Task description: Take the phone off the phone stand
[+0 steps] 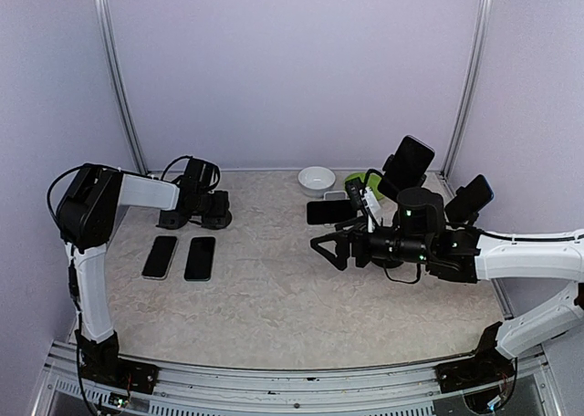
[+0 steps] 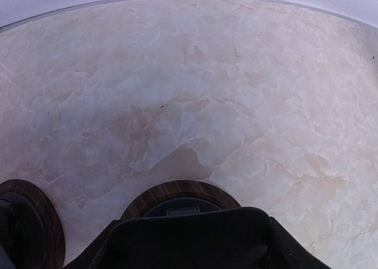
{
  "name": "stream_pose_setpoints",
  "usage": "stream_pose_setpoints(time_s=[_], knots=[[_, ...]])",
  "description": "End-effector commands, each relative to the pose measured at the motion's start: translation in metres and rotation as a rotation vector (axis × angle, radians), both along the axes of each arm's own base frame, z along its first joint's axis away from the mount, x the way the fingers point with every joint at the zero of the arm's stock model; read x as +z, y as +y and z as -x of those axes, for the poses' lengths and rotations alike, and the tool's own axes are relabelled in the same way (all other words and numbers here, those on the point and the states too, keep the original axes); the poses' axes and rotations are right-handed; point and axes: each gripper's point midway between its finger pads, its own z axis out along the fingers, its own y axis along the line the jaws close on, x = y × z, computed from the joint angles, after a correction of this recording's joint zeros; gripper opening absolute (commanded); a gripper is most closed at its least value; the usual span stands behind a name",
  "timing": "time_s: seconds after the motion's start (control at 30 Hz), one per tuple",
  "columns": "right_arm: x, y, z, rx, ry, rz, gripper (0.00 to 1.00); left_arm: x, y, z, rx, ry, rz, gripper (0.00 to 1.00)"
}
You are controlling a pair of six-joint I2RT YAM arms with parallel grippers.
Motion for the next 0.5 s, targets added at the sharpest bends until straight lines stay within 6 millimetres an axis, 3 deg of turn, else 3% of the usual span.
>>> stream_pose_setpoints(time_s=[0.0, 0.27, 0.47], knots=[[0.005, 0.006, -0.006, 0.010, -0.011, 0.004, 1.00, 0.001, 0.000, -0.011, -0.009, 0.003, 0.004, 0.55], [0.002, 0.008, -0.006, 0.020, -0.010, 0.020, 1.00, -0.008, 0.000, -0.005, -0.013, 0.048, 0.008, 0.78], [0.011, 0.006, -0.008, 0.018, -0.057, 0.055, 1.00, 0.012, -0.002, -0.004, -0.019, 0.028, 0.033, 0.99]])
